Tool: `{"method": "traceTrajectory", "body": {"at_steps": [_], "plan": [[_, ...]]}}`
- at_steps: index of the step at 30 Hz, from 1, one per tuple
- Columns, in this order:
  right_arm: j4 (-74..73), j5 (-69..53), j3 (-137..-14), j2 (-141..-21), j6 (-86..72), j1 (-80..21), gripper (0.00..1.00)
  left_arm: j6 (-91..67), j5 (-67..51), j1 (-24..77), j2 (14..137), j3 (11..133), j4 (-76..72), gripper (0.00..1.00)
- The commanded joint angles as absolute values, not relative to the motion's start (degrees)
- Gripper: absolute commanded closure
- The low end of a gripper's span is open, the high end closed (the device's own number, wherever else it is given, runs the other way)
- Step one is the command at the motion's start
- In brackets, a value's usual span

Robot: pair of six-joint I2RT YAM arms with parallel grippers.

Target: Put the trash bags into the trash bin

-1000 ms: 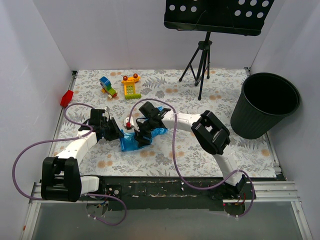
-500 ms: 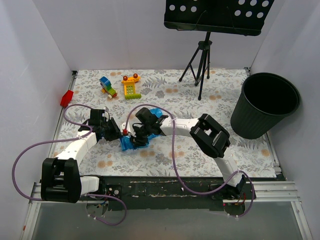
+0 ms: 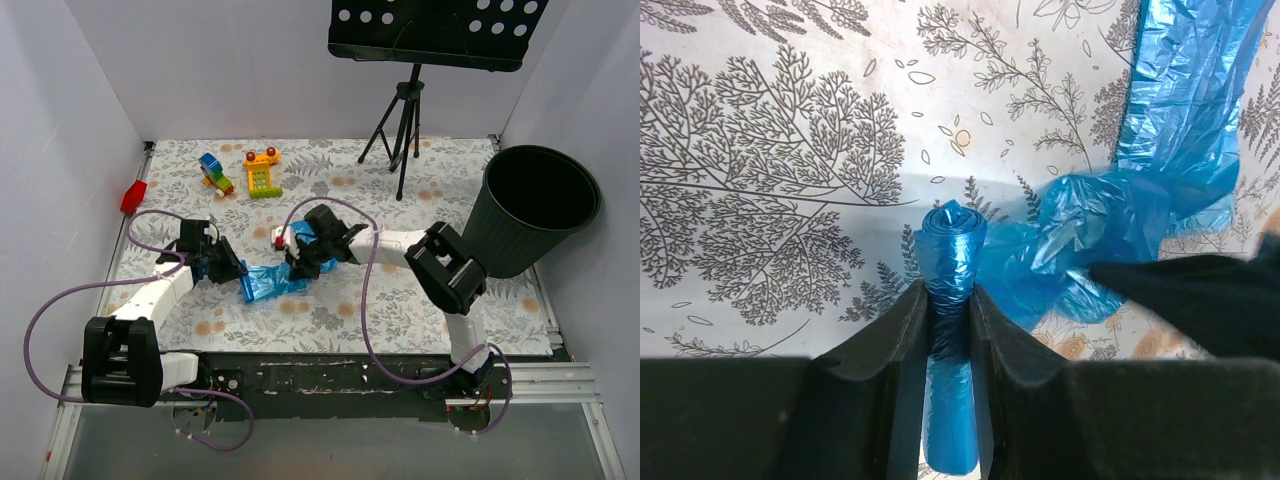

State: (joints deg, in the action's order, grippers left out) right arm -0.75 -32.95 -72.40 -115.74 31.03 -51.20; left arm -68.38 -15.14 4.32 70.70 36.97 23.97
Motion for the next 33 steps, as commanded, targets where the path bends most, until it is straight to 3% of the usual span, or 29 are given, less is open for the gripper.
{"method": "traceTrajectory", "body": {"at_steps": [1,4,8,10,13,16,24,33], "plan": [[-0.53,-43.13,-74.52,-110.49,14.44,-41.68,0.99,-66.54,-13.36,3.96,69.87,38.40,24.26,1.00],[-8.84,-38.43,-78.30,-108.02,17.57,-40.43,0.99,-63.55,-10.38,3.96,71.36,40.95,25.83,1.00],[-7.84,-34.55,-74.63,-105.66,16.78,-38.05,0.99,-62.67,-9.75,3.96,71.54,41.75,26.46,1.00],[-7.47,-37.25,-74.70,-105.21,20.80,-40.07,0.70,-63.19,-10.81,3.96,71.72,41.40,26.02,1.00],[-7.39,-37.97,-76.02,-106.25,26.53,-45.07,0.55,-63.63,-11.77,3.96,72.07,40.43,25.14,1.00],[-3.88,-37.80,-76.03,-108.45,28.12,-49.21,0.47,-64.07,-12.22,3.96,73.21,39.82,24.52,1.00],[-3.16,-35.07,-81.99,-116.71,32.51,-53.79,0.39,-63.37,-12.22,3.96,72.51,41.13,25.49,1.00],[-5.88,-28.13,-86.66,-123.13,36.11,-55.90,0.40,-63.90,-13.01,3.96,71.28,41.31,25.75,1.00]]}}
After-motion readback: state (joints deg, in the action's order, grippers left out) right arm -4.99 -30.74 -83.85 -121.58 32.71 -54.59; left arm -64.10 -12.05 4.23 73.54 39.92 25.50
